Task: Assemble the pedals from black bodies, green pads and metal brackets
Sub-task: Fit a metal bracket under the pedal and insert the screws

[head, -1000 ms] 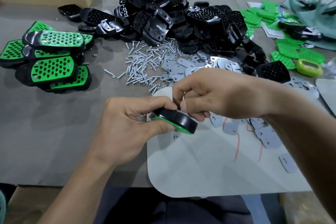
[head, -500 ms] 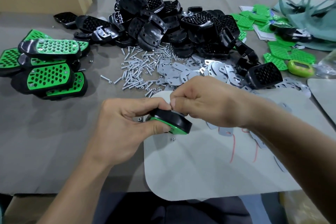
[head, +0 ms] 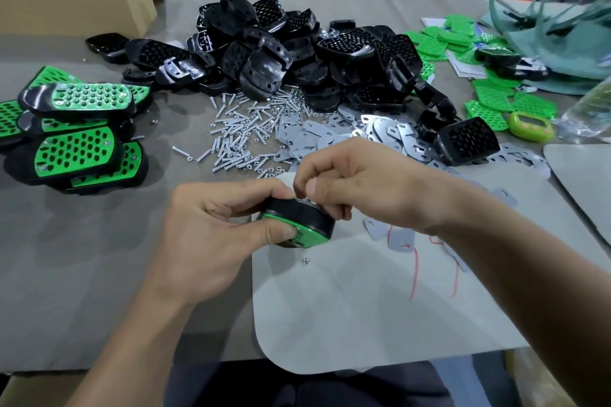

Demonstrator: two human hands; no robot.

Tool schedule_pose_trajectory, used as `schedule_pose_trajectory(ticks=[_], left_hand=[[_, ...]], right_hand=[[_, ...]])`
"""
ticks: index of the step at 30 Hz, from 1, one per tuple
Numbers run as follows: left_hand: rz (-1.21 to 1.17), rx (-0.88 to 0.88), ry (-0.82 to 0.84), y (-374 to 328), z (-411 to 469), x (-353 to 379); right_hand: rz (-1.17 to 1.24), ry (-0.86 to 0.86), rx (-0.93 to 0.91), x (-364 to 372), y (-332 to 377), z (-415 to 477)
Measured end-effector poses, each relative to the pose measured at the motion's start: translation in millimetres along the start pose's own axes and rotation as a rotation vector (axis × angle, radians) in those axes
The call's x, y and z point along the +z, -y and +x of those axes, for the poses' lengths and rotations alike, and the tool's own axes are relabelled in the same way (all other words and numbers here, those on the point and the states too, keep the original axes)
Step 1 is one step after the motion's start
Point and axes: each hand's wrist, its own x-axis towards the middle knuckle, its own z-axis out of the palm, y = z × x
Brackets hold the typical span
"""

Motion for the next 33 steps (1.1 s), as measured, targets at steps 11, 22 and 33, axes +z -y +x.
schedule_pose_trajectory(ticks=[11, 22, 33], left_hand=[[0.045, -0.018, -0.008, -3.9, -1.3, 0.6], [-0.032, -0.055, -0.051, -4.1, -3.7, -1.2], [-0.105, -0.096, -0.12, -4.0, -2.8, -1.9]], right_hand=[[-0.005, 0.065, -0.027, -3.3, 1.1, 1.4], [0.11, -0.01, -0.04, -5.0, -2.7, -3.2], [0.469, 0.019, 0.0, -6.5, -13.9, -17.0]])
